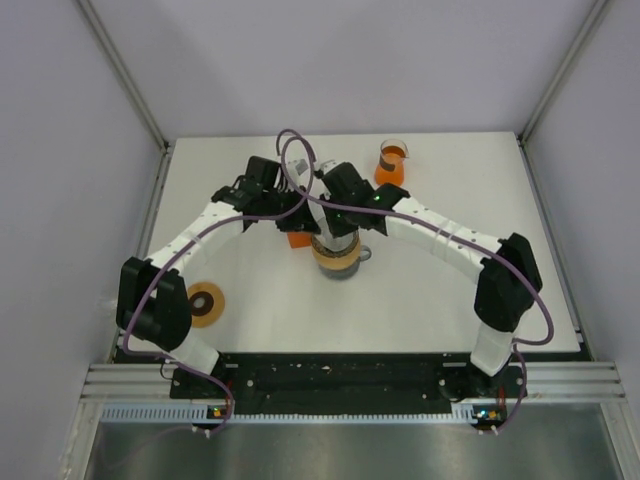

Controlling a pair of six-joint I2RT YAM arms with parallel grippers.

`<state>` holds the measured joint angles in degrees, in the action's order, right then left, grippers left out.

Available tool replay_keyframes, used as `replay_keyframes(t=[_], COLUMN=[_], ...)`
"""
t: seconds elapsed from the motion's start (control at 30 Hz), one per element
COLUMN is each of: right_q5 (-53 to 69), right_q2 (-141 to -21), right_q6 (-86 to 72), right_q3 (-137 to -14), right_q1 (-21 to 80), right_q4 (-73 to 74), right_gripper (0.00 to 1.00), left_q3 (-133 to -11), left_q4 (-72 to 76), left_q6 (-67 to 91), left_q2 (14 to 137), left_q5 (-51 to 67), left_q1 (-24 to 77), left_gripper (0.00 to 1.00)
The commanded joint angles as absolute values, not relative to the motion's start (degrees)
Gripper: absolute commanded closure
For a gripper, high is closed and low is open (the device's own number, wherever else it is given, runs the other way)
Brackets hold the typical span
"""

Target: Place the coffee filter in the dripper

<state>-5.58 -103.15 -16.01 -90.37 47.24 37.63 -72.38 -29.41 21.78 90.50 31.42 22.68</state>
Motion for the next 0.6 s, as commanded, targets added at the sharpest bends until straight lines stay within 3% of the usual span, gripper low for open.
replay_keyframes(t=[0.0,0.33,0.57], right_q5=[-5.63,-1.24,2.71], right_q2=[-97.56,-96.06,-97.03], right_q6=[-12.75,-14.85,-17.31], right_q3=[-91.67,-87.19,-83.59], right_q1=[48.43,48.16,47.99], right_q4=[31.46,31.46,29.19], right_gripper=[1.00,1.00,1.00], left_q3=[-76.02,-76.73,-77.17], left_q4=[-29.62,-30.41,-30.50], left_q6=[18.90,17.93,18.11], left_q2=[89.56,89.74,89.30], left_q5=[32.78,31.99,33.13], left_q1=[24.17,24.43,24.52], left_gripper=[1.00,0.97,0.77])
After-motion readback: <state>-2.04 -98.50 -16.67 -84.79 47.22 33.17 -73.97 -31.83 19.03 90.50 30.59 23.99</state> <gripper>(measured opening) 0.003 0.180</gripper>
